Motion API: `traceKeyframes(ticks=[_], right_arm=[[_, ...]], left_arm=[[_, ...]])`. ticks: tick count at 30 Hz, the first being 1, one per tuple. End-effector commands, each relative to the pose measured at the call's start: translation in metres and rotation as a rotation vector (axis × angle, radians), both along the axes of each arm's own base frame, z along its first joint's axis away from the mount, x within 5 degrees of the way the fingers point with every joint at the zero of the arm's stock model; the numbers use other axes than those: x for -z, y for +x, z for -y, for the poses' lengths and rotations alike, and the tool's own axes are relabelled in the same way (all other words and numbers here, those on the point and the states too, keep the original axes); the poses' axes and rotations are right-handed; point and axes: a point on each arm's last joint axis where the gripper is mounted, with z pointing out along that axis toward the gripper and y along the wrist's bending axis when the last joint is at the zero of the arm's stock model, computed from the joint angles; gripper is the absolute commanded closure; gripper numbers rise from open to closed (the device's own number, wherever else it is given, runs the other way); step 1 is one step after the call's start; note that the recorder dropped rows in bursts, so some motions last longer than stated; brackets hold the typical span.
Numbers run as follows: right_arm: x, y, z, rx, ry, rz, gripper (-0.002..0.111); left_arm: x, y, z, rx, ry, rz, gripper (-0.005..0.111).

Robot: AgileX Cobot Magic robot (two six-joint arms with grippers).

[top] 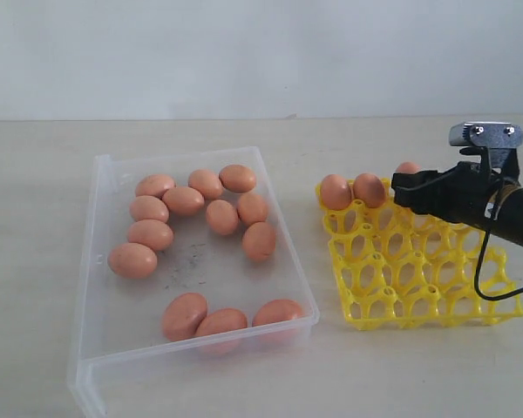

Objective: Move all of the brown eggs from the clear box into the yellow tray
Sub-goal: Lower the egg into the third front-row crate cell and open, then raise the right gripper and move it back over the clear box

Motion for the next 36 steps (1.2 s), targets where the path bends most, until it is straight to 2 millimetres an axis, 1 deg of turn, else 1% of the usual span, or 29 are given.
traceKeyframes(ticks=[1, 8, 10, 14, 15, 16, 17, 20, 23, 27, 29, 31, 32, 35, 36], right_arm=[[0.002, 0.003, 0.003, 0.006, -0.006, 0.011, 0.109], [0.005, 0.002, 0.002, -0.010, -0.011, 0.005, 0.108], [0.005, 0.002, 0.002, -0.007, -0.006, 0.002, 0.104], [0.005, 0.002, 0.002, 0.005, 0.021, -0.011, 0.084], [0.005, 0.002, 0.002, 0.005, 0.021, -0.011, 0.071], [0.005, 0.002, 0.002, 0.006, 0.022, -0.011, 0.067], [0.005, 0.002, 0.002, 0.010, 0.032, -0.016, 0.059], [0.001, 0.003, 0.001, 0.014, 0.081, 0.003, 0.058], [-0.007, 0.004, -0.002, 0.010, 0.165, 0.051, 0.058], [-0.011, 0.005, -0.003, 0.005, 0.206, 0.078, 0.058], [-0.015, 0.005, -0.004, -0.009, 0.237, 0.120, 0.058], [-0.024, 0.003, -0.009, -0.076, 0.281, 0.202, 0.058], [-0.026, 0.001, -0.012, -0.121, 0.277, 0.222, 0.058], [-0.032, -0.003, -0.025, -0.215, 0.217, 0.264, 0.058], [-0.033, -0.005, -0.034, -0.265, 0.186, 0.283, 0.058]], left_arm=[[-0.002, 0.000, 0.000, -0.002, -0.001, 0.013, 0.103], [-0.002, 0.000, 0.000, -0.002, -0.001, 0.013, 0.103], [-0.002, 0.000, 0.000, -0.002, -0.001, 0.013, 0.103], [-0.002, 0.000, 0.000, -0.002, -0.001, 0.013, 0.103], [-0.002, 0.000, 0.000, -0.002, -0.001, 0.013, 0.103], [-0.002, 0.000, 0.000, -0.002, -0.001, 0.013, 0.103], [-0.002, 0.000, 0.000, -0.002, -0.001, 0.013, 0.103], [-0.002, 0.000, 0.000, -0.002, -0.001, 0.013, 0.103], [-0.002, 0.000, 0.000, -0.002, -0.001, 0.013, 0.103], [-0.002, 0.000, 0.000, -0.002, -0.001, 0.013, 0.103], [-0.002, 0.000, 0.000, -0.002, -0.001, 0.013, 0.103], [-0.002, 0.000, 0.000, -0.002, -0.001, 0.013, 0.103], [-0.002, 0.000, 0.000, -0.002, -0.001, 0.013, 0.103], [-0.002, 0.000, 0.000, -0.002, -0.001, 0.013, 0.103], [-0.002, 0.000, 0.000, -0.002, -0.001, 0.013, 0.103]])
